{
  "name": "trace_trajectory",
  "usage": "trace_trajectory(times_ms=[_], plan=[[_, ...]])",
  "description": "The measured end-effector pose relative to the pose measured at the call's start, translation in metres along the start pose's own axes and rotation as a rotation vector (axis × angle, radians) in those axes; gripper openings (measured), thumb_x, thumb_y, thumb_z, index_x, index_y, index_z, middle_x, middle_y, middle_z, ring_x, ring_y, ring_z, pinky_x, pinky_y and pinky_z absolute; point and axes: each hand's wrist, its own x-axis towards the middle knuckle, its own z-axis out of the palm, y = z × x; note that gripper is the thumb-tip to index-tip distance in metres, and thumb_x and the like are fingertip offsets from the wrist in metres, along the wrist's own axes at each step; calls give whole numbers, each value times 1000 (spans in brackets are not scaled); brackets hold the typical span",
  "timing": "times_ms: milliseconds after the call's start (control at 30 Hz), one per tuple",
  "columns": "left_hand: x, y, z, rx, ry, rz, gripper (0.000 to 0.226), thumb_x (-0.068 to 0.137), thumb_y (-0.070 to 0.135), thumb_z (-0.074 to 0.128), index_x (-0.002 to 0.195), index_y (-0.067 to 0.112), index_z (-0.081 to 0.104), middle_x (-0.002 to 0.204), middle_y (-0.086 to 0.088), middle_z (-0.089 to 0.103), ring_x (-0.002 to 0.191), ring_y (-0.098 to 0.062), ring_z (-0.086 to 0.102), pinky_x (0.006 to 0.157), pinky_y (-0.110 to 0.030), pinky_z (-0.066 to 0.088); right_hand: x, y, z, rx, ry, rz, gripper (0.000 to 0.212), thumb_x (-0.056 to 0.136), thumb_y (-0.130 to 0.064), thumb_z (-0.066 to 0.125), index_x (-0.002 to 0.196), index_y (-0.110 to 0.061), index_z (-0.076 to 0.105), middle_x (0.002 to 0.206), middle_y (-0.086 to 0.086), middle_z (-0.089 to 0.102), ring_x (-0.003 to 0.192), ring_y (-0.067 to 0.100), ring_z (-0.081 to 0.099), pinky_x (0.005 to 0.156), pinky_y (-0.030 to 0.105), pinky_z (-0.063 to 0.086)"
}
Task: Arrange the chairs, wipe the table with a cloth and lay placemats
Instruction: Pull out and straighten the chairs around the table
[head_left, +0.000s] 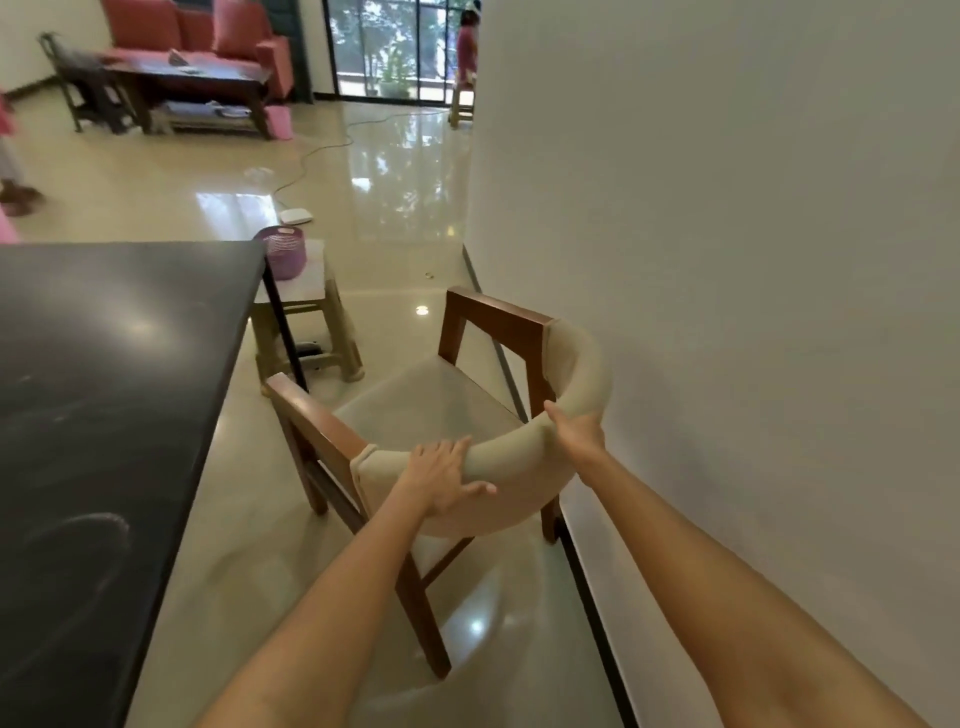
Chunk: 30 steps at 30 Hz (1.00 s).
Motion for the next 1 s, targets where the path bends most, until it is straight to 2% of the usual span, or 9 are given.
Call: trace_trajectory(times_ms=[67, 133, 333, 467, 633, 733, 867, 933, 1000], plan=[[3, 0, 3, -13, 40, -34, 78, 78, 76, 43, 134, 21, 39, 130, -3, 50, 115, -20, 46, 101, -37, 34, 17, 6, 10, 111, -103, 163, 107, 68, -65, 69, 148, -12, 23, 137, 14, 46, 122, 35, 48, 103, 53, 42], [7, 0, 4, -22, 36, -82, 77, 72, 79, 48, 125, 23, 45, 123, -1, 52, 110, -20, 48, 97, -36, 35, 16, 4, 14, 137, -116, 227, 113, 68, -58, 73, 150, -11, 12, 140, 17, 43, 123, 39, 47, 100, 57, 43], [18, -3, -2, -36, -82, -112, 87, 60, 70, 70, 129, 24, 42, 124, 0, 51, 113, -21, 46, 97, -35, 31, 32, -6, 10, 114, -105, 280, 114, 71, -38, 82, 148, -5, 5, 137, 22, 42, 119, 44, 48, 89, 60, 50], [21, -4, 2, 14, -4, -119, 110, 43, 87, 50, 133, 25, 39, 124, -2, 48, 117, -23, 40, 102, -40, 29, 35, -12, 5, 42, -129, 298, 105, 70, -35, 84, 142, -3, 14, 132, 23, 43, 112, 46, 52, 70, 60, 56], [16, 1, 7, 89, 130, -139, 86, 51, 91, 52, 96, 18, 51, 91, 0, 61, 81, -20, 56, 68, -32, 33, 31, -11, 2, -43, -168, 252, 96, 76, -32, 77, 141, -2, 13, 129, 21, 41, 108, 44, 51, 55, 51, 57], [11, 3, 11, 86, 189, -166, 80, 53, 91, 48, 87, 19, 47, 84, 1, 60, 73, -19, 53, 66, -32, 33, 29, -10, 2, -58, -170, 217, 97, 78, -34, 75, 143, 0, 11, 130, 20, 41, 98, 41, 53, 50, 47, 55], [4, 13, 12, 102, 217, -199, 72, 61, 86, 50, 83, 18, 42, 83, -1, 59, 73, -21, 52, 67, -34, 33, 27, -4, 1, -110, -131, 170, 96, 81, -36, 72, 143, 4, 10, 108, 18, 47, 56, 31, 47, 62, 50, 58], [-1, 20, 14, 115, 221, -215, 71, 63, 86, 48, 82, 18, 38, 84, -3, 61, 74, -23, 53, 67, -35, 31, 27, 0, -2, -128, -100, 143, 97, 80, -38, 72, 143, 5, 12, 106, 19, 48, 53, 30, 43, 65, 52, 58], [-7, 29, 18, 121, 228, -228, 70, 64, 86, 47, 82, 19, 37, 84, -3, 62, 75, -23, 56, 69, -35, 31, 24, 5, -5, -158, -74, 116, 97, 80, -40, 72, 142, 6, 14, 118, 20, 49, 54, 28, 42, 51, 46, 55]])
